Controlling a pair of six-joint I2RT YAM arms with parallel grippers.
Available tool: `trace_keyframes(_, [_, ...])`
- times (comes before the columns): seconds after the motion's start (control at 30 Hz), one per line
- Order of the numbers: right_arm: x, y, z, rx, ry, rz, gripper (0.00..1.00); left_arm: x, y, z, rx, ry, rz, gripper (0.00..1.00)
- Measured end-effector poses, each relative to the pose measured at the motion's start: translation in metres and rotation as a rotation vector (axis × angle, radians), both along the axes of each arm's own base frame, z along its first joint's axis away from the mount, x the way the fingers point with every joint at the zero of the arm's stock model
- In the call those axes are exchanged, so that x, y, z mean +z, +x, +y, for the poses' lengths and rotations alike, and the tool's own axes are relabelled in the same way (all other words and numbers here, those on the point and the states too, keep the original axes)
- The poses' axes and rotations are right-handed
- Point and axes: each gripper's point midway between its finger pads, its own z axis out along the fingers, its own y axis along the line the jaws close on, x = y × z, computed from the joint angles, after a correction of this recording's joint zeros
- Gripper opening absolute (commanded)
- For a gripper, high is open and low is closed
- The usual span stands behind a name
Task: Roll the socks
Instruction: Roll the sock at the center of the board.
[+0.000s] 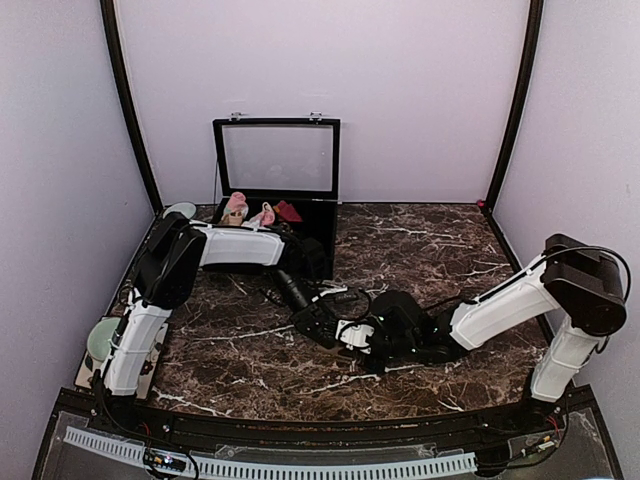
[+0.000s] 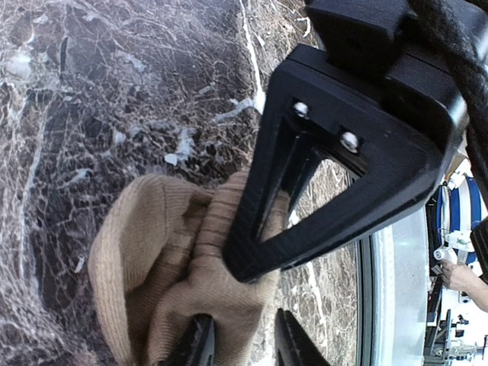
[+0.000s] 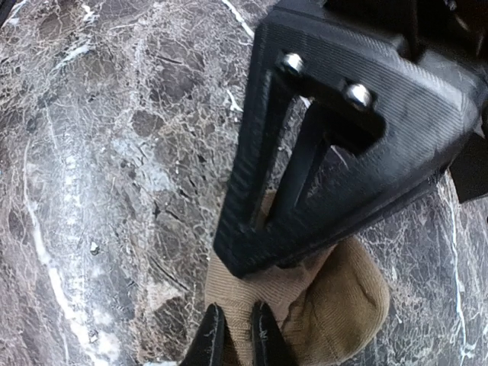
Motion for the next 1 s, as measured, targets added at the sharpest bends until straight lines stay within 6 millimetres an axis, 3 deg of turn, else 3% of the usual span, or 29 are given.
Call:
trace_keyframes(0.13, [-0.001, 0.001, 0.002, -0.01, 0.031, 0.036, 0.0, 0.005, 0.002, 0.003, 0.006, -0.013, -0.028, 0.39])
trace_keyframes(0.3, [-0.005, 0.004, 0.014, -0.036, 0.083, 0.12, 0.0, 0.01, 0.006, 0.021, 0.03, 0.014, -0.118, 0.52])
trace_keyframes(0.47, [-0.006, 0.009, 0.025, -0.076, 0.155, 0.239, 0.0, 0.006, 0.019, 0.052, 0.061, 0.092, -0.264, 0.56])
trace_keyframes(0.63, [-0.006, 0.011, 0.028, -0.123, 0.238, 0.45, 0.0, 0.008, 0.017, 0.073, 0.068, 0.092, -0.329, 0.55])
trace_keyframes(0.8, [-0.006, 0.009, 0.019, -0.183, 0.302, 0.668, 0.0, 0.018, 0.004, 0.068, 0.026, 0.022, -0.345, 0.54])
trace_keyframes(1.0, [-0.007, 0.006, 0.012, -0.22, 0.328, 0.875, 0.0, 0.017, -0.013, 0.043, -0.098, -0.051, -0.457, 0.55])
